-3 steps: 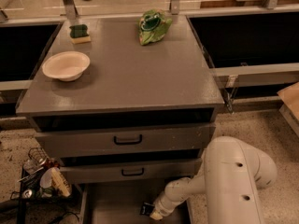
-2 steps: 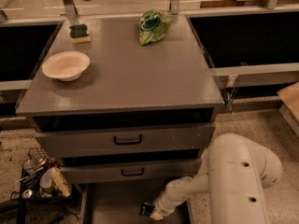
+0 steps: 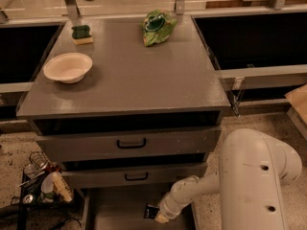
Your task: Pick rxbar blueberry from bottom drawer and place on counter
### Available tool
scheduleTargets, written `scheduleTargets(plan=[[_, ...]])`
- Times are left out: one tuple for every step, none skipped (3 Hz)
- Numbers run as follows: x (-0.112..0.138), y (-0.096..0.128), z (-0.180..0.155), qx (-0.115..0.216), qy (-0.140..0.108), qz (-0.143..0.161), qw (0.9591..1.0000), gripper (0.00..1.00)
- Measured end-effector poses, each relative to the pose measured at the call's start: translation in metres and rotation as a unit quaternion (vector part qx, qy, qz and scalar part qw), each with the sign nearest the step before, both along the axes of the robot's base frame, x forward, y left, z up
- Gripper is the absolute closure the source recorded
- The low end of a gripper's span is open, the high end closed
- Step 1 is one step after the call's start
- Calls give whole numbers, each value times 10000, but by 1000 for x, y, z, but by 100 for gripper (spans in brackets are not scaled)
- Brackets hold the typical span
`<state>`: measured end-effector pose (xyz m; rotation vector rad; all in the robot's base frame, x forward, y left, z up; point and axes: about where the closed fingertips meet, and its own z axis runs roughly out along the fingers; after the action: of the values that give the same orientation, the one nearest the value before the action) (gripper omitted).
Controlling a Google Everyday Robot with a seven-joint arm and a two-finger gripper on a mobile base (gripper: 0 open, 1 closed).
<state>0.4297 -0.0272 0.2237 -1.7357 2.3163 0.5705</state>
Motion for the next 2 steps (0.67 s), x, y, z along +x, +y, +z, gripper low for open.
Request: scheduleTargets(plan=[[2,6,14,-20,-58,83,9999,100],[5,10,44,-132,-262,243,9993,100]])
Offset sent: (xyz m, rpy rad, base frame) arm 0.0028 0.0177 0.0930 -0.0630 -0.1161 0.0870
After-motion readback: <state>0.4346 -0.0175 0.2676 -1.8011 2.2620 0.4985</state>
